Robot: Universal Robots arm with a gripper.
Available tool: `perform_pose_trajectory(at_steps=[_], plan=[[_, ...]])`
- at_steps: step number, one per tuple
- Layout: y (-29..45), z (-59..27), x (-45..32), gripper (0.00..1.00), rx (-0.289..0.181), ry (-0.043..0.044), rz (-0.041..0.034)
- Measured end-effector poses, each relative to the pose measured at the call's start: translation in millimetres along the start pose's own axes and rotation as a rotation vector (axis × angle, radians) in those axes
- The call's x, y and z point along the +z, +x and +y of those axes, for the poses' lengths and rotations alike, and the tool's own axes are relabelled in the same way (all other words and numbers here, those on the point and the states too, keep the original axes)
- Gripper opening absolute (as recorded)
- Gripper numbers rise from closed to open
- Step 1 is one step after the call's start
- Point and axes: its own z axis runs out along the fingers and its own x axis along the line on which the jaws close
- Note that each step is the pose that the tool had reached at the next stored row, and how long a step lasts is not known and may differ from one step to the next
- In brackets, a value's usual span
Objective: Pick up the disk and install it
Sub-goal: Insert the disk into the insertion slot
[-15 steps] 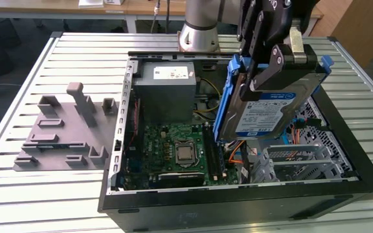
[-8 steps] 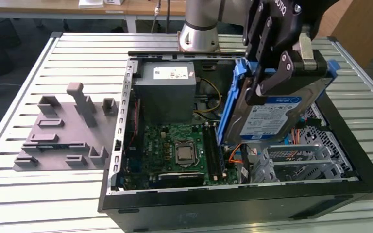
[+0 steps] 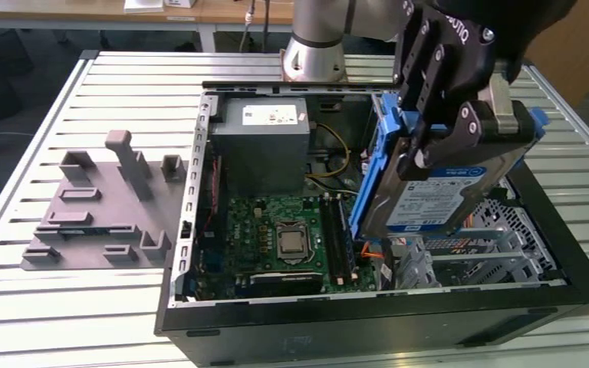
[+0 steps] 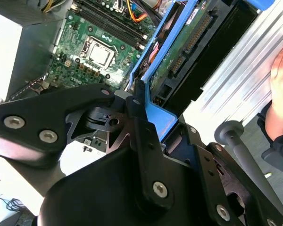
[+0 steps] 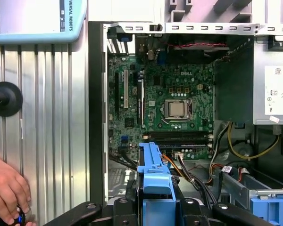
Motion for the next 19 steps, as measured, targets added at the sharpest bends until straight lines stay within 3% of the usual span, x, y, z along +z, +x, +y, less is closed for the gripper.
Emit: perform_pose_trajectory(at_steps=[19], plan=[[4.3,-35.6,7.4,0.36,0.000,0.0000,0.0001]])
